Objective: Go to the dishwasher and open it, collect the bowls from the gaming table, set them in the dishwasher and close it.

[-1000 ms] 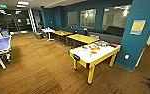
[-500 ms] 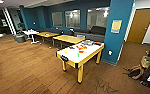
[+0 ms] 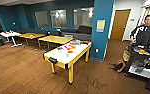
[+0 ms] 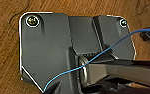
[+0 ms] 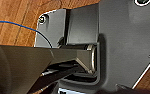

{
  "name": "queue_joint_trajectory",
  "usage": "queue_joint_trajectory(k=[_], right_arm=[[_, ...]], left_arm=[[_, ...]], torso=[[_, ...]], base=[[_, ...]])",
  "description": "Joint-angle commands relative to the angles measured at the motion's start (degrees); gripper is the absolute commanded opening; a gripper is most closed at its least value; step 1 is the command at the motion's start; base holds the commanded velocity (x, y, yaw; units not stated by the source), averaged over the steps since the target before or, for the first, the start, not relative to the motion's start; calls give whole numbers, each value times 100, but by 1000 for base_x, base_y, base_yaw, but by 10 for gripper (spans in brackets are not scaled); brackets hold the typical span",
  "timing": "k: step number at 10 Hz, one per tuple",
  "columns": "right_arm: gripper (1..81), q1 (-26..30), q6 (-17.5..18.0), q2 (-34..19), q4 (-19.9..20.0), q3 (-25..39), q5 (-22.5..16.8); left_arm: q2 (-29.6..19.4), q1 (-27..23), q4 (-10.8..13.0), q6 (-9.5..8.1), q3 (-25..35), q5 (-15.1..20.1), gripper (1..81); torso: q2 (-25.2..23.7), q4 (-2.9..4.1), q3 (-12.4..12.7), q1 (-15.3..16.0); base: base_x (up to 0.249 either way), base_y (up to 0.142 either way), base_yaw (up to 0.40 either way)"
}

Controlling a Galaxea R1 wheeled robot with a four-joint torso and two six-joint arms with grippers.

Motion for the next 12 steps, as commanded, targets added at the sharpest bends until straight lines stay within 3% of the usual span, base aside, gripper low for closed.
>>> queue_joint_trajectory(k=[1, 9, 12], right_arm=[[811, 200, -29, 14, -101, 47, -287], [811, 200, -29, 14, -101, 47, -296], [811, 191, -37, 14, -101, 47, -296]], left_arm=[[-11, -182, -39, 5, 36, 311, 811], [-2, -191, -30, 5, 36, 294, 811], [-10, -182, -30, 5, 36, 285, 811]], torso=[[0, 0, 0, 0], [0, 0, 0, 0], [-7, 0, 2, -13]], base=[[0, -171, 0], [0, -9, 0], [88, 0, 0]])
